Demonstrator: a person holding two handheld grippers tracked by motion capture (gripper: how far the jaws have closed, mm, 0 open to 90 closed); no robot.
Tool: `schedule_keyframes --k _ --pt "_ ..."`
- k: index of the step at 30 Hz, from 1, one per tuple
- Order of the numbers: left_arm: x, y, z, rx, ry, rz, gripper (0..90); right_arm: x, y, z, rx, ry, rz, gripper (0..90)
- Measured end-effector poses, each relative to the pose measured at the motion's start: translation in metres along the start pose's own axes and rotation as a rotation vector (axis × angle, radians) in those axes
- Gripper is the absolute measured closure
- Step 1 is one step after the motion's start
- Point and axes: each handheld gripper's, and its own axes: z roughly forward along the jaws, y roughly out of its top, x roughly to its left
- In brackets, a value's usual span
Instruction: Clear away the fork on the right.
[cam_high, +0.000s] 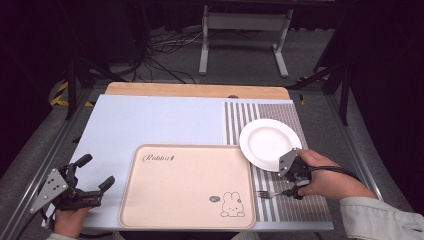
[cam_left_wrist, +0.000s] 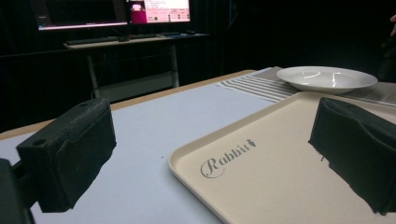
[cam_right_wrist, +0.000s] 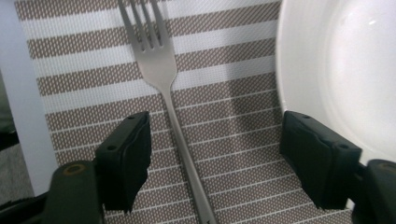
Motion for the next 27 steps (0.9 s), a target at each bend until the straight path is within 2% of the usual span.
schedule_keyframes --k 5,7,8,12,16,20,24,27 --pt "0.0 0.0 0.0 0.001 0.0 -0.001 0.9 0.001 0.001 0.006 0.036 0.025 -0.036 39.0" --pt "0.0 0.0 0.0 0.001 0.0 -0.001 0.9 0.001 0.001 0.009 0.067 0.043 -0.05 44.5" --pt "0.0 0.0 0.0 0.001 0.0 -0.001 0.9 0.001 0.001 0.009 0.067 0.043 -0.05 44.5" --pt "0.0 0.0 0.0 0.0 0.002 -0.002 0.9 0.002 0.002 0.016 0.126 0.081 -0.072 55.1" --pt "0.0 0.0 0.0 0.0 0.001 -0.005 0.9 0.003 0.002 0.018 0.144 0.092 -0.075 61.1" --pt "0.0 0.0 0.0 -0.002 0.004 -0.006 0.9 0.003 0.003 0.019 0.167 0.095 -0.106 69.8" --pt "0.001 0.0 0.0 -0.003 0.004 -0.008 0.9 0.004 0.004 0.021 0.169 0.106 -0.104 73.1" --pt "0.0 0.0 0.0 -0.003 0.005 -0.011 0.9 0.003 0.002 0.025 0.175 0.125 -0.127 79.9"
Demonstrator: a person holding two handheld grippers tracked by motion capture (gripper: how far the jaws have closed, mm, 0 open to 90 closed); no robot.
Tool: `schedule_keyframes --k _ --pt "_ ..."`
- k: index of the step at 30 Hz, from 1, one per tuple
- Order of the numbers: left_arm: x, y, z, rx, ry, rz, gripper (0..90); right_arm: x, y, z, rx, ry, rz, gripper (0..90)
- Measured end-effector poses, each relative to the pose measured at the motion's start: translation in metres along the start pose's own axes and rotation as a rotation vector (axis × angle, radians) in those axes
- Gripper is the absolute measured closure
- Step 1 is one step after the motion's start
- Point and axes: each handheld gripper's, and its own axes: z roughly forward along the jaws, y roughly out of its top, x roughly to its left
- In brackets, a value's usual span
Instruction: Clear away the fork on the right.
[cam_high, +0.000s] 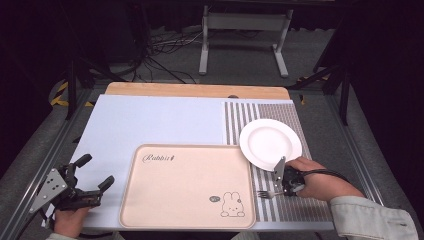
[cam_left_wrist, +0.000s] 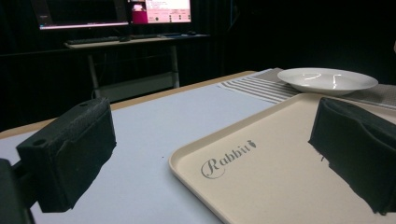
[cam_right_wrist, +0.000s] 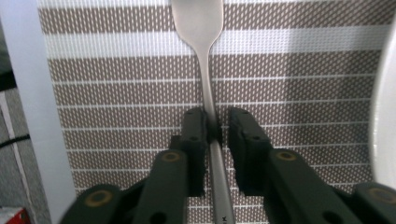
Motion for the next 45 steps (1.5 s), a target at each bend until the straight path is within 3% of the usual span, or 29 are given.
schedule_keyframes --k 10,26,45 --pt "0.0 0.0 -0.001 -0.003 0.002 -0.001 0.9 0.001 0.002 0.0 0.015 0.001 -0.054 85.0" --pt "0.001 0.0 -0.001 -0.005 0.005 -0.003 0.9 0.001 0.001 -0.001 0.011 0.004 -0.046 85.2" --pt "0.001 0.001 -0.001 -0.006 0.004 -0.003 0.9 0.002 0.0 -0.039 -0.129 -0.056 0.008 85.3"
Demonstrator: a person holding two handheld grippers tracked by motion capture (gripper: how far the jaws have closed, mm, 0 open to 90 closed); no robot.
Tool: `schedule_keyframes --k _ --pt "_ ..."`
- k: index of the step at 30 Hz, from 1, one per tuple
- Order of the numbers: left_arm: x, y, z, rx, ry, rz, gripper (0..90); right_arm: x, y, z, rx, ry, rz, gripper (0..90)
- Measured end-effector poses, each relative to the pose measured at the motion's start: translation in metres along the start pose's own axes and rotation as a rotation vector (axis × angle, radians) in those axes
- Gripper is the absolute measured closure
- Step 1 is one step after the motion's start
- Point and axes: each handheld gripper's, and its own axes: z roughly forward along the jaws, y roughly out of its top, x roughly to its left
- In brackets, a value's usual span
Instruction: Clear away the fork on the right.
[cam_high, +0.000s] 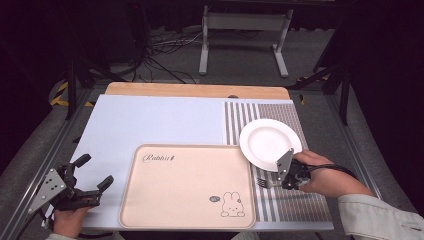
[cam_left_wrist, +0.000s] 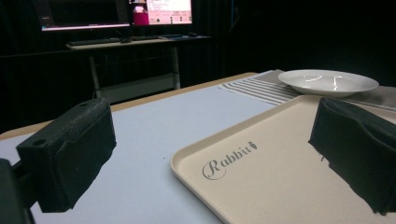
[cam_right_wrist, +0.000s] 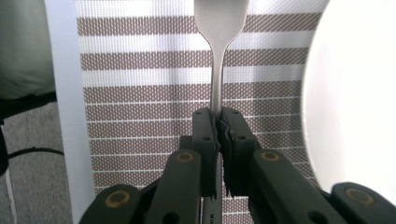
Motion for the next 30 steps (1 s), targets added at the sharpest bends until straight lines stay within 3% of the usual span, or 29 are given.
schedule_keyframes --k 7,18,25,30 --pt "0.0 0.0 0.0 0.001 0.0 0.0 0.9 0.001 0.003 -0.016 -0.054 -0.029 0.005 85.3" --pt "0.0 0.0 0.0 -0.001 -0.001 0.0 0.9 0.004 0.009 -0.041 -0.189 -0.087 0.036 85.3" --pt "0.0 0.0 0.0 -0.002 -0.001 -0.003 0.9 0.005 0.017 -0.054 -0.289 -0.121 0.085 85.4" --pt "0.0 0.0 0.0 -0.003 0.0 -0.004 0.9 0.006 0.024 -0.058 -0.314 -0.131 0.097 85.4"
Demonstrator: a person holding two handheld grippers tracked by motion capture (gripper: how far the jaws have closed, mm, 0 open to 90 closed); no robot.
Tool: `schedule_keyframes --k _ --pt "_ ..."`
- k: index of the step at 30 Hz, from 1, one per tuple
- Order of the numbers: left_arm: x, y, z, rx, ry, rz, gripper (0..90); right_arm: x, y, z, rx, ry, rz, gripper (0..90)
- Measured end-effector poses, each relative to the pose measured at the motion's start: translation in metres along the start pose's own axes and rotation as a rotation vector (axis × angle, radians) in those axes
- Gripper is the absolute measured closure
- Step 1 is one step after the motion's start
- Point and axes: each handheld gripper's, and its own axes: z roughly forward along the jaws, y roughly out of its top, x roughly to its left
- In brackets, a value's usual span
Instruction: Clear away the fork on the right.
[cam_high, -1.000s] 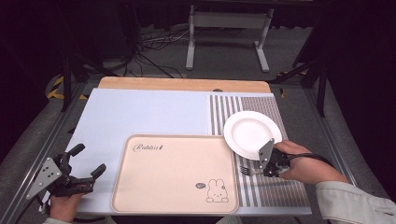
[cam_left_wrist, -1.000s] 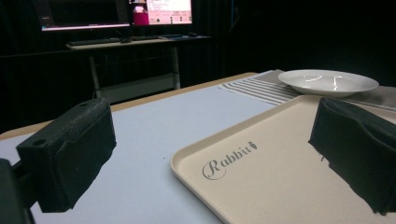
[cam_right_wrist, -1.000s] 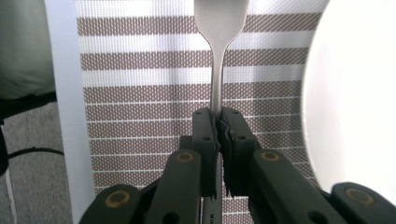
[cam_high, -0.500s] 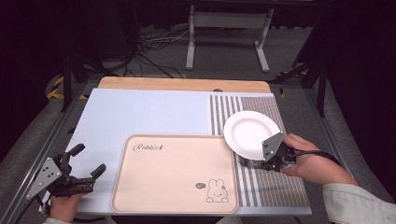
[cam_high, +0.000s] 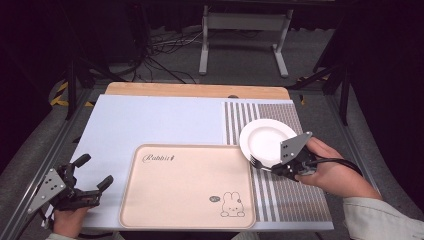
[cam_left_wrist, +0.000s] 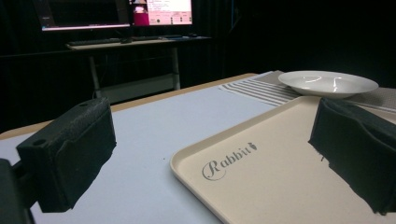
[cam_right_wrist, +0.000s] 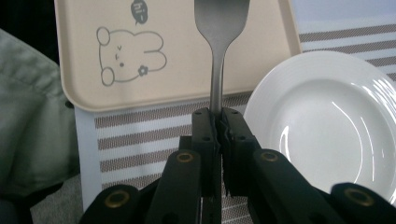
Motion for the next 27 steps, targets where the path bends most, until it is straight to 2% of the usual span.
schedule_keyframes --k 4,5,8,17,25,27 --pt "0.0 0.0 0.0 -0.001 0.0 0.0 0.9 0.002 0.01 -0.001 -0.035 -0.007 0.027 85.4" --pt "0.0 0.0 0.0 -0.001 0.0 0.0 0.9 0.003 0.016 -0.001 -0.058 -0.006 0.055 85.4" --pt "0.001 0.0 -0.001 0.001 0.001 0.002 0.9 0.005 0.024 0.0 -0.085 -0.003 0.094 85.4" --pt "0.001 0.0 -0.001 -0.003 0.0 0.004 0.9 0.01 0.046 0.007 -0.11 0.001 0.122 85.4" --pt "0.001 0.001 -0.001 -0.003 -0.001 0.006 0.9 0.015 0.065 0.016 -0.124 -0.001 0.184 85.4" --pt "0.001 0.001 -0.002 -0.003 0.0 0.004 0.9 0.016 0.072 0.022 -0.125 -0.001 0.217 85.4"
